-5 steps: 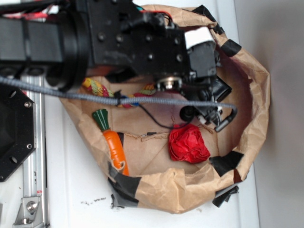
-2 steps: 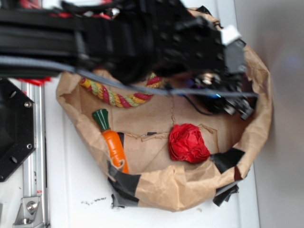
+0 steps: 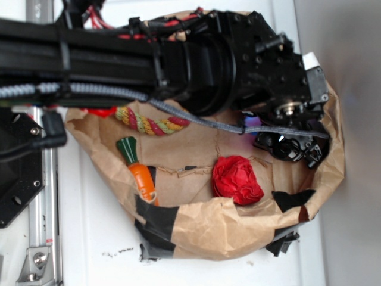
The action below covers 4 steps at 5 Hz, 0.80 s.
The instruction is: Grab the black box.
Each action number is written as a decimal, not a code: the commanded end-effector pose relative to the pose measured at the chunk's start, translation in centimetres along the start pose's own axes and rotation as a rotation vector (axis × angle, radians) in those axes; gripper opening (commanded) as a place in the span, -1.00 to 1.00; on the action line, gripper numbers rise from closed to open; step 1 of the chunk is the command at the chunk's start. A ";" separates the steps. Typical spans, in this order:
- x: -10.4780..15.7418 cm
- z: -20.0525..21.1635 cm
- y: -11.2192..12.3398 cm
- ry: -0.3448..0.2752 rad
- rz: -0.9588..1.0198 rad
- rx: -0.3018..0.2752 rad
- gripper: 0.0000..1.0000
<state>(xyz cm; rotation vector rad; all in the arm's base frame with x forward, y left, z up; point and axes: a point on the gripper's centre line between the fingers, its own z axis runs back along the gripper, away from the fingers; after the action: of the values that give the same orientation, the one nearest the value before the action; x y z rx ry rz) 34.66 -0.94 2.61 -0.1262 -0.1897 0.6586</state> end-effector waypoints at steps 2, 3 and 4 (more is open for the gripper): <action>-2.7 9.2 1.6 -0.088 -0.168 -0.046 -1.00; -3.7 12.9 3.3 -0.088 -0.274 -0.004 -1.00; -4.5 17.1 5.0 -0.087 -0.330 -0.015 -1.00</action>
<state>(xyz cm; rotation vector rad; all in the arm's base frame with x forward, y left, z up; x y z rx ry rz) 23.92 -0.18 15.83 -0.0695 -0.2282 0.3234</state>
